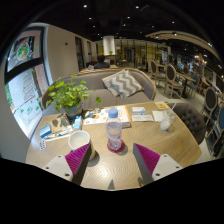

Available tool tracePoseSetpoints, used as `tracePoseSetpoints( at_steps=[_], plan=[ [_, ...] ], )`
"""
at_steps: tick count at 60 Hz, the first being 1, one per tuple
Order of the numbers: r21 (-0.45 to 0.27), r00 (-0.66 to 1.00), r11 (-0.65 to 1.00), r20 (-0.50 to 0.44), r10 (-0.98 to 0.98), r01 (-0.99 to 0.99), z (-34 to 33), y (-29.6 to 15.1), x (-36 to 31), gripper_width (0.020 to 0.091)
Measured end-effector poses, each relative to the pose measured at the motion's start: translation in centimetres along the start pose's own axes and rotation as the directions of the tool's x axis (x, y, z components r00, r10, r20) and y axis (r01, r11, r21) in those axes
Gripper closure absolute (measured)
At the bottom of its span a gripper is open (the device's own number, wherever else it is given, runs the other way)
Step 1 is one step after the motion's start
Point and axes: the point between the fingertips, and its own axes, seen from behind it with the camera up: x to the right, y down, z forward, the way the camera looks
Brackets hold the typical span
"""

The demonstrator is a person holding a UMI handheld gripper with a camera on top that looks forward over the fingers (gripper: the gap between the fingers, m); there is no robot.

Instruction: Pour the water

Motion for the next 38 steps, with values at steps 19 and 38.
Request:
tracePoseSetpoints(
  at_steps=[19, 38],
  plan=[
    [-0.021, 0.996, 1.000, -0.087, -0.019, 0.017, -10.7, 3.3, -1.2, 0.0249],
    [-0.005, 0.992, 0.999, -0.115, -0.050, 0.049, -12.8, 3.7, 0.3, 0.0249]
  ],
)
